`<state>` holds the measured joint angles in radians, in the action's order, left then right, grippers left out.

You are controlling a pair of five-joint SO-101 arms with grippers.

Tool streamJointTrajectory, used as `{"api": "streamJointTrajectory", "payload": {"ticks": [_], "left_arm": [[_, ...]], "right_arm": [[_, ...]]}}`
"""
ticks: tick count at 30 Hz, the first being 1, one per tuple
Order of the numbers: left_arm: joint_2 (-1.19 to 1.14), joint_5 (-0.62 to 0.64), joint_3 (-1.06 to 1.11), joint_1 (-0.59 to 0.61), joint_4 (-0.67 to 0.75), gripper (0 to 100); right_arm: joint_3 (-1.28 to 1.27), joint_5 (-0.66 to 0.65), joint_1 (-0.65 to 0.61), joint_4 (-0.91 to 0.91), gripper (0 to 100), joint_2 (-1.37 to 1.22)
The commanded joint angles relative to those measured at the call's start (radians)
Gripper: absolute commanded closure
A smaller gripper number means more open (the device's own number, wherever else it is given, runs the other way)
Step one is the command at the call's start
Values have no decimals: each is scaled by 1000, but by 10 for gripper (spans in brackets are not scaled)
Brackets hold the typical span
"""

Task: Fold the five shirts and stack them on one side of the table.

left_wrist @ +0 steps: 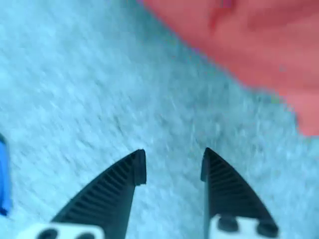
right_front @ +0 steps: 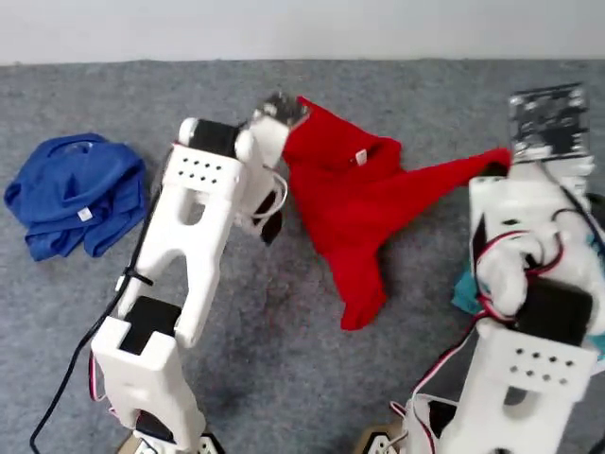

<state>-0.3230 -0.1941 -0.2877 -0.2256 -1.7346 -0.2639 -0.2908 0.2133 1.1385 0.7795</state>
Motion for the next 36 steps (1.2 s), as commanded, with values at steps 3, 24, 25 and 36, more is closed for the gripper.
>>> {"api": "streamJointTrajectory", "payload": {"ticks": [3, 24, 25, 36], "left_arm": [[60, -12, 145, -52, 18, 812], [-11, -6, 156, -549, 339, 810], [-35, -6, 154, -554, 353, 810], [-196, 97, 148, -555, 445, 808]], "right_arm": [[81, 23, 124, -39, 988, -58], [37, 25, 337, -21, 988, -159], [37, 23, 337, -21, 988, -160], [37, 23, 337, -21, 988, -170]]}}
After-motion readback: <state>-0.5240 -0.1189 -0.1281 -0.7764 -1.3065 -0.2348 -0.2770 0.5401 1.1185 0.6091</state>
